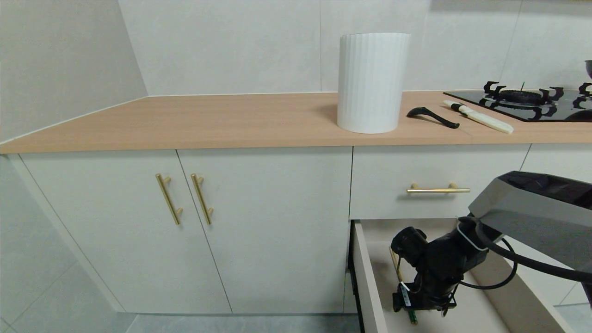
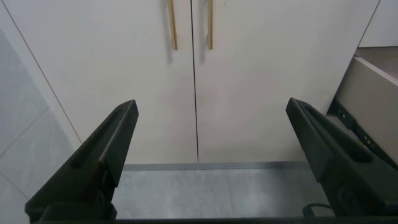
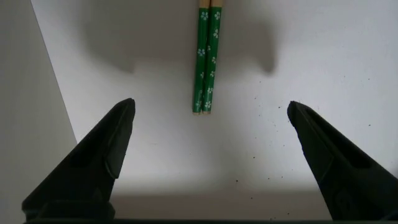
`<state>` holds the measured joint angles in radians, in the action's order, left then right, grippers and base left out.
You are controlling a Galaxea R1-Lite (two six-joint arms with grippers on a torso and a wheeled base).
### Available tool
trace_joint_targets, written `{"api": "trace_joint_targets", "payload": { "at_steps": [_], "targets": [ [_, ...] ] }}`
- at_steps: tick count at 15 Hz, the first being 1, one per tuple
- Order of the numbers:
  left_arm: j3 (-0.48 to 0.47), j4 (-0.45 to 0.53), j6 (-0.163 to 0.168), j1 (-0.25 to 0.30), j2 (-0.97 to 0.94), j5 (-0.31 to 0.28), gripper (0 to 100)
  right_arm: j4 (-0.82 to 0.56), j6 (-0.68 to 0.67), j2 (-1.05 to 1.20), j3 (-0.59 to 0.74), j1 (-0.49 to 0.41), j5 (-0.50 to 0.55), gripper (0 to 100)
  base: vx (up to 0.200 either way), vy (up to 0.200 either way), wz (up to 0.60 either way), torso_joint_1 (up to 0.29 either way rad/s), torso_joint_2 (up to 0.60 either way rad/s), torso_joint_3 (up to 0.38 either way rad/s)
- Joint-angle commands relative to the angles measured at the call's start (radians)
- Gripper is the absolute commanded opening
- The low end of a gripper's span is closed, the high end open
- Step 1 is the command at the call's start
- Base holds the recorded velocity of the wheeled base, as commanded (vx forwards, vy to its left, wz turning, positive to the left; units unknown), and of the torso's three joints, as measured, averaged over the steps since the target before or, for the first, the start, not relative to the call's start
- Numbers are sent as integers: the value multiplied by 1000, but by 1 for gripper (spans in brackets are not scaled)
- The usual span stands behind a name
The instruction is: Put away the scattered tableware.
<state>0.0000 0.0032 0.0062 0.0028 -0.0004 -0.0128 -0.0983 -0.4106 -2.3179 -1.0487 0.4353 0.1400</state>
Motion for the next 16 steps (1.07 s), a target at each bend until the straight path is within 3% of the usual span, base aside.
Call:
{"api": "trace_joint_targets", "payload": {
  "at_steps": [1,5,10,16],
  "targets": [
    [0,0,0,0,0,0,100,-3,-20,68,10,0,-5,100,0,0,0,0,0,0],
    [0,0,0,0,0,0,100,-23,-16,330,55,-49,-10,100,0,0,0,0,0,0],
    [0,0,0,0,0,0,100,-20,116,716,111,-144,-13,100,0,0,0,0,0,0],
    [0,0,0,0,0,-1,100,-15,161,868,111,-170,-7,100,0,0,0,0,0,0]
  ]
}}
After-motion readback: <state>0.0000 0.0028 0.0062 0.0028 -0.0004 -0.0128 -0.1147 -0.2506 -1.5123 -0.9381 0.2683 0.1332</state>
